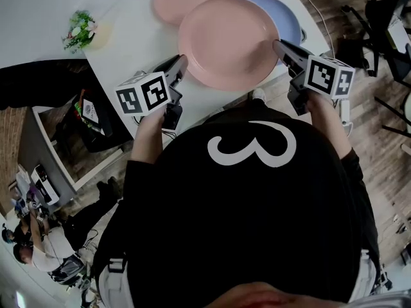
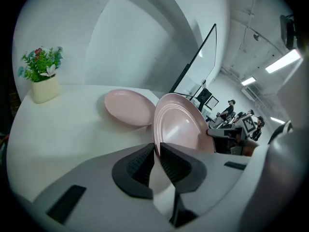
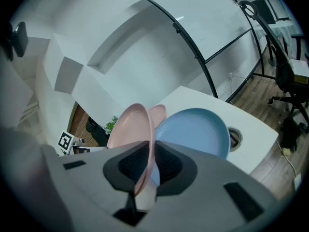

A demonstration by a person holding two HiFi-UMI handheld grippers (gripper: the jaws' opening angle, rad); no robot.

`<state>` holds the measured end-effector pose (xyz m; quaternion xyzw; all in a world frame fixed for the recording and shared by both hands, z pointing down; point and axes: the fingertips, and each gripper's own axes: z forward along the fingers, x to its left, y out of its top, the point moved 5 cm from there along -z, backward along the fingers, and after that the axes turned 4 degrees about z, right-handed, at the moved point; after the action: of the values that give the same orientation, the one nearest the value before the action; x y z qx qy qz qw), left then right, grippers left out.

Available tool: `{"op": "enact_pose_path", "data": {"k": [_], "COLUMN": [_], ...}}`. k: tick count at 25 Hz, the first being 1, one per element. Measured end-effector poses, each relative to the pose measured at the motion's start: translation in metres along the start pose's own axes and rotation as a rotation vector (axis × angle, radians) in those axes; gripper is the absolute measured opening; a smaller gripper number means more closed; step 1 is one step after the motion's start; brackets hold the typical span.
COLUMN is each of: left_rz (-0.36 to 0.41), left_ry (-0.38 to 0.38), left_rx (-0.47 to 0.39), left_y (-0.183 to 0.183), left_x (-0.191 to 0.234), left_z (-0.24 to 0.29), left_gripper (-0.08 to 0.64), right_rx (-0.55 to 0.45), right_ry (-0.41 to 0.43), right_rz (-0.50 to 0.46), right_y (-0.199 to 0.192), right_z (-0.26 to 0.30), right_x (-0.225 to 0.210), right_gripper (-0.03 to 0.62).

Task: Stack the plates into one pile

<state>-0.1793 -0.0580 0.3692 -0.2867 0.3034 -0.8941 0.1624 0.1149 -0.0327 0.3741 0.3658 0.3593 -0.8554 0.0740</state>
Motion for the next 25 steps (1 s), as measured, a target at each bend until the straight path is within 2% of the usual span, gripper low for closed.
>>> {"op": "enact_pose_path", "data": {"k": [15, 25], "left_rz": [-0.022, -0.048], "left_ry": [0.032, 0.047], "left_rx": [-0.003, -0.005], "left_y": [0.018, 0.018], "left_x": [-0.045, -0.056], "left_z": [0.058, 0.089], "left_gripper": [0.052, 0.052], "right_rx": [0.026, 0.042], "right_ry": [0.020, 0.021], "right_rz": [-0.015, -0.013], "right_y": [0.049, 0.061], "right_z": [-0.019, -0.017], "right_x": [-0.062, -0.094], "right_gripper": [0.055, 0.055]}}
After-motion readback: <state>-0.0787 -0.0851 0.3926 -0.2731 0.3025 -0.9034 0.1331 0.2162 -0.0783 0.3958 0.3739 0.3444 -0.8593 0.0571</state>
